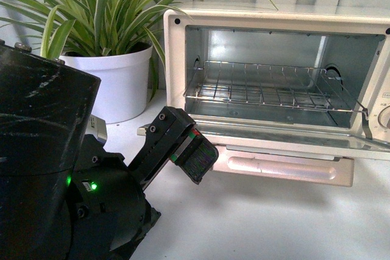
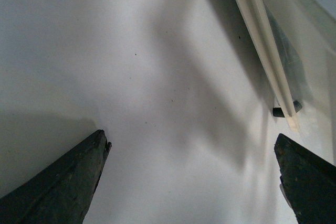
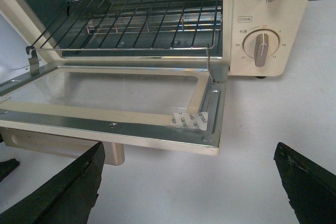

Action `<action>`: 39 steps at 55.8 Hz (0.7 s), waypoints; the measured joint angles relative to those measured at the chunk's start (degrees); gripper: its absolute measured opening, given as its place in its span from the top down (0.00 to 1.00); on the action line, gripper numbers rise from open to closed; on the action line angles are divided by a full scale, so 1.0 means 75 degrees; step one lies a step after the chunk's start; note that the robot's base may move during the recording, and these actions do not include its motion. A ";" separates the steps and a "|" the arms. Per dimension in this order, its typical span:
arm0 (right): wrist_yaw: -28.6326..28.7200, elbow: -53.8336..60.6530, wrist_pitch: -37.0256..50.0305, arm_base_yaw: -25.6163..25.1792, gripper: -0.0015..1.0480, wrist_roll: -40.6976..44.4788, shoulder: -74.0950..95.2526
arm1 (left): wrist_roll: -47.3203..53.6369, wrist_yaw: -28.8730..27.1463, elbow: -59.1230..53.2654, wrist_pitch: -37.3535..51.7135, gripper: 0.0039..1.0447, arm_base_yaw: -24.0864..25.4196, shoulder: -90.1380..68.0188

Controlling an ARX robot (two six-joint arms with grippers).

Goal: Open oven

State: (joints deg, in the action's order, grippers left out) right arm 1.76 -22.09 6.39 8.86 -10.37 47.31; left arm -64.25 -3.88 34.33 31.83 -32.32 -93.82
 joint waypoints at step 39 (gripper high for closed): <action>0.0070 0.0038 -0.0032 -0.0073 0.09 -0.0003 -0.0052 | 0.0134 -0.0201 -0.0568 0.0006 0.06 -0.0192 0.0510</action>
State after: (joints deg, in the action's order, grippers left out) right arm 2.28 -21.80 6.15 8.32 -10.39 46.92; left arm -63.24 -5.39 30.06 31.88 -33.76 -90.00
